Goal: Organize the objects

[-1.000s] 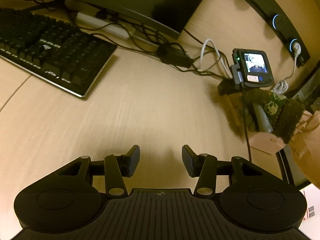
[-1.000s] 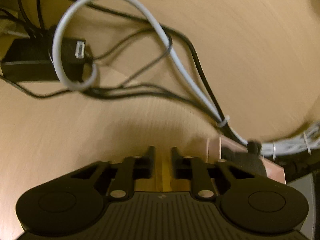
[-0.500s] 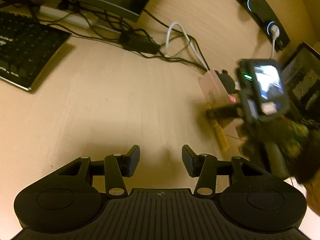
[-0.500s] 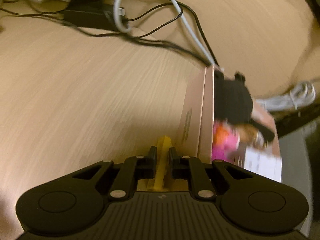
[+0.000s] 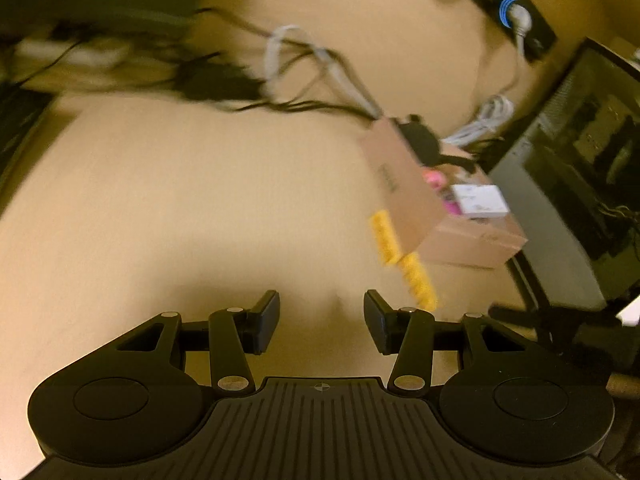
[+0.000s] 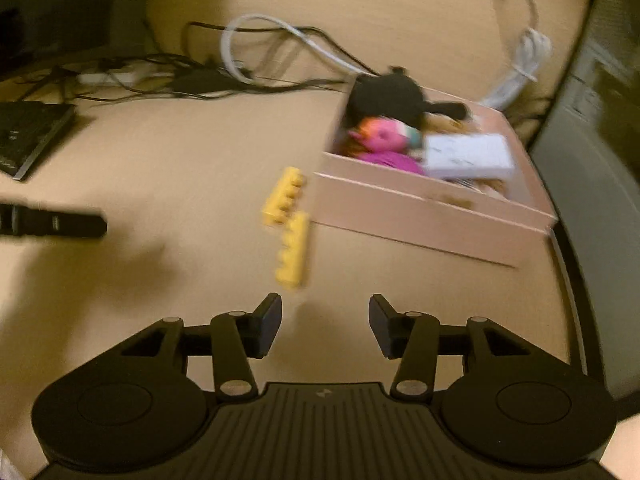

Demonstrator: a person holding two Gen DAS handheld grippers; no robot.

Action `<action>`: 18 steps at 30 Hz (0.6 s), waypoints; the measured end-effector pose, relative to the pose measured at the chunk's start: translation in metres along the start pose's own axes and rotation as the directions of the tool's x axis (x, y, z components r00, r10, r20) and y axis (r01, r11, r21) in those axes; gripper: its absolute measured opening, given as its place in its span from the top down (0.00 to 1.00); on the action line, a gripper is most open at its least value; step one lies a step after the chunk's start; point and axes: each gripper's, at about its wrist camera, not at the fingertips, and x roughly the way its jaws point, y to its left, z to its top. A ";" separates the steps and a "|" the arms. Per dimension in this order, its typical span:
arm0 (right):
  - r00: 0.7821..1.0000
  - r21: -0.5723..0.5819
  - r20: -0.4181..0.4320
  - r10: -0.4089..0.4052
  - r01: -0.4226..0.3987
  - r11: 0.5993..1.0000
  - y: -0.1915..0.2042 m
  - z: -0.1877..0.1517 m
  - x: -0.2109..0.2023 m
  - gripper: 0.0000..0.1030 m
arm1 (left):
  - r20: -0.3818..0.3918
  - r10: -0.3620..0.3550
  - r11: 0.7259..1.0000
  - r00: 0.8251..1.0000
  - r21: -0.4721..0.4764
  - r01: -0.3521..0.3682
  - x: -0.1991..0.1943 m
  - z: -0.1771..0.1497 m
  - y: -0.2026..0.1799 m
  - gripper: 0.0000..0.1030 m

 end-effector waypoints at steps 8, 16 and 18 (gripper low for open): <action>0.999 0.057 0.048 0.021 -0.024 0.998 -0.026 -0.017 -0.012 0.47 | -0.065 0.023 0.971 0.998 0.239 -0.007 0.088 0.037 -0.071 0.51; 0.998 0.109 0.049 0.024 -0.030 0.994 -0.055 -0.026 -0.005 0.45 | -0.116 0.140 0.952 0.983 0.289 -0.102 0.127 0.039 -0.076 0.51; 0.999 0.111 0.039 0.033 -0.037 0.993 -0.058 -0.028 -0.001 0.45 | -0.119 0.147 0.951 0.982 0.289 -0.108 0.131 0.040 -0.077 0.51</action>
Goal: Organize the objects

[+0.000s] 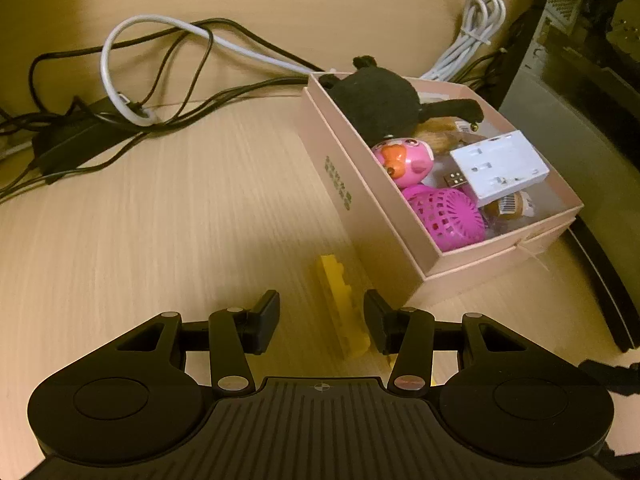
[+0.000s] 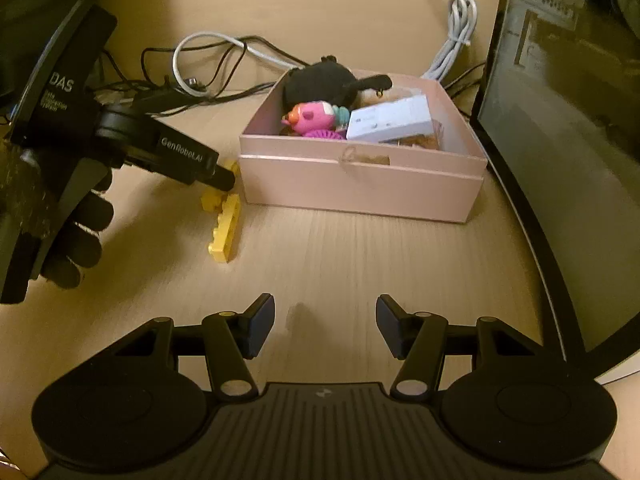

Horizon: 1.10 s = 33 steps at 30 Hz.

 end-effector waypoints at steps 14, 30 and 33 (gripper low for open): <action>0.994 -0.130 0.045 0.098 -0.091 0.987 0.035 0.015 0.015 0.44 | 0.001 0.019 0.998 1.000 -0.063 -0.019 -0.030 -0.030 0.018 0.82; 0.985 -0.121 0.009 0.170 -0.168 0.978 0.068 0.040 0.060 0.85 | 0.015 0.032 0.982 0.999 -0.185 -0.029 -0.098 -0.106 0.039 0.81; 0.984 -0.107 -0.001 0.179 -0.178 0.978 0.058 0.032 0.052 0.85 | 0.019 0.001 0.982 1.000 -0.186 0.002 -0.096 -0.106 0.038 0.81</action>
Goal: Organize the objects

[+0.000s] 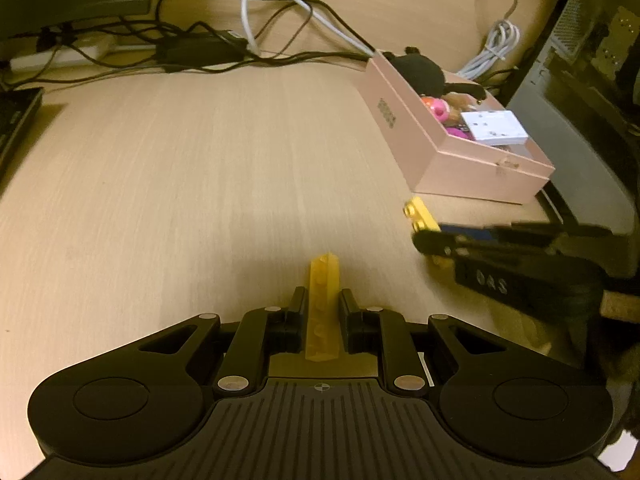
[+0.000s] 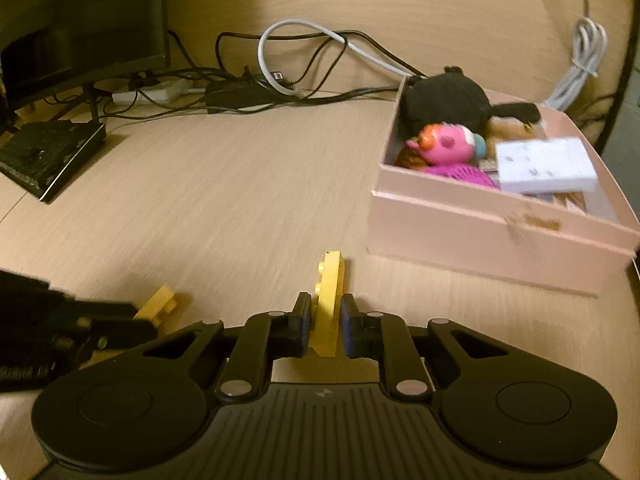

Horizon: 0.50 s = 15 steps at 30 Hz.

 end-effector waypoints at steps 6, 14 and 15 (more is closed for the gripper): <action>0.999 -0.034 -0.023 0.030 -0.031 0.999 -0.009 -0.027 -0.028 0.86 | -0.002 -0.031 0.999 1.000 0.027 0.031 0.007 -0.002 -0.015 0.81; 0.997 -0.117 0.003 -0.078 0.078 0.990 -0.024 -0.047 -0.047 0.70 | -0.011 -0.040 0.998 0.999 0.056 0.040 0.010 -0.002 -0.023 0.81; 0.994 -0.129 0.014 -0.108 0.109 0.986 -0.027 -0.048 -0.047 0.65 | -0.010 -0.039 0.998 0.999 0.057 0.040 0.010 -0.002 -0.023 0.81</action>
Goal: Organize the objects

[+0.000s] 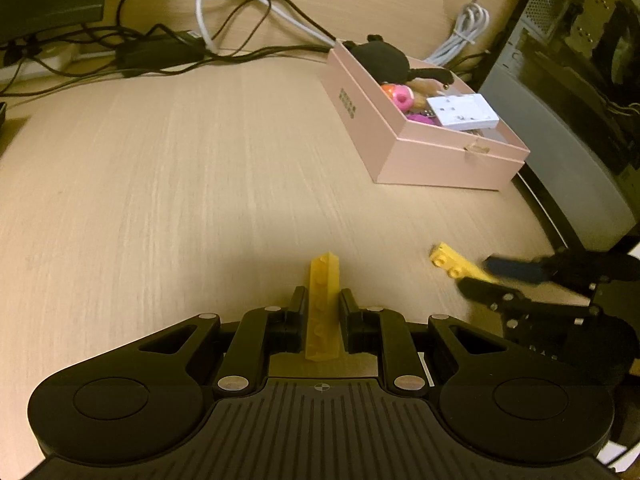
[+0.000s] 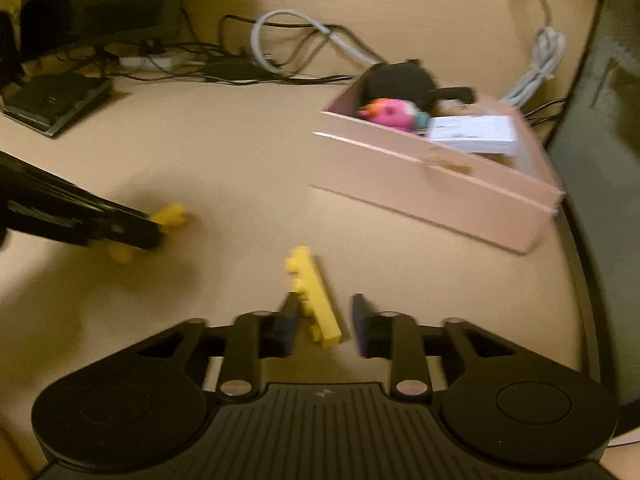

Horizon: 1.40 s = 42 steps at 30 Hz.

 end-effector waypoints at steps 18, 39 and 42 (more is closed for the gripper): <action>1.000 0.221 -0.018 0.000 0.004 0.975 -0.020 -0.003 0.006 0.38 | 0.002 -0.005 1.000 1.000 -0.009 0.005 -0.004 -0.004 0.001 0.81; 0.983 0.199 -0.006 -0.186 0.183 0.963 -0.040 -0.012 0.001 0.31 | 0.000 0.011 1.000 1.000 -0.012 -0.011 -0.005 -0.004 0.001 0.81; 0.996 0.252 0.000 -0.089 0.086 0.964 -0.039 -0.011 -0.002 0.27 | 0.001 0.012 1.000 1.000 -0.013 -0.012 -0.005 -0.004 0.001 0.81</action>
